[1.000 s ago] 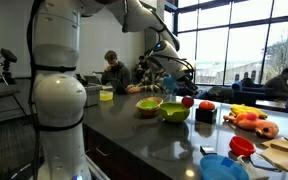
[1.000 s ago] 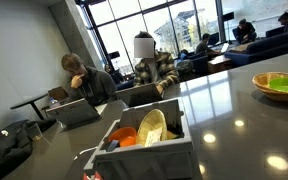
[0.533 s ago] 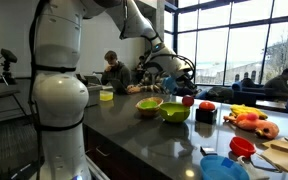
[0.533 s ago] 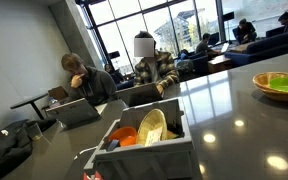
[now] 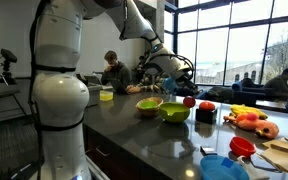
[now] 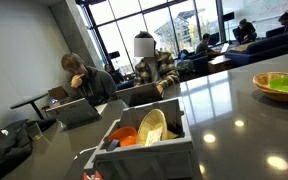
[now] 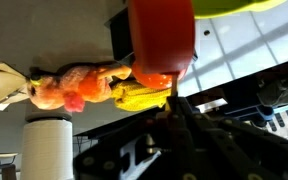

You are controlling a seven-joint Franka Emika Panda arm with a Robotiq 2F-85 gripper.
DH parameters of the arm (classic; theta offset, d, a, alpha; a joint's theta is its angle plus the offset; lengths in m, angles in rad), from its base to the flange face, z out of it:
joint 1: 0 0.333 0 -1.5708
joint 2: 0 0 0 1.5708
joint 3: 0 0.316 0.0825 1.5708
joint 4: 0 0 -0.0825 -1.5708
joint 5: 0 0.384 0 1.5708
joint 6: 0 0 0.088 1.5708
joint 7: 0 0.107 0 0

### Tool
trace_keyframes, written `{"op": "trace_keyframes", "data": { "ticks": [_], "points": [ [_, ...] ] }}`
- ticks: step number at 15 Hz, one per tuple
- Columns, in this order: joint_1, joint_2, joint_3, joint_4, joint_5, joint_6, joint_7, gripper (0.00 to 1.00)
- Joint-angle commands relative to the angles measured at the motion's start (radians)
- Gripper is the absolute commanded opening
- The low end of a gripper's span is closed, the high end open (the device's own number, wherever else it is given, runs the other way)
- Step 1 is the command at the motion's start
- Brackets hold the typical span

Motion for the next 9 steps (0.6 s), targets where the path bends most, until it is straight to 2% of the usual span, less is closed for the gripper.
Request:
{"op": "trace_keyframes", "data": {
  "ticks": [1,7,8,9],
  "points": [
    [0.069,-0.016,-0.086,-0.020,0.004,0.008,-0.012,0.01],
    [0.220,-0.051,-0.249,-0.076,-0.016,0.004,-0.025,0.01],
    [0.246,-0.062,-0.269,-0.090,-0.020,0.004,-0.022,0.28],
    [0.270,-0.069,-0.288,-0.102,-0.019,0.004,-0.017,0.29]
  ]
}}
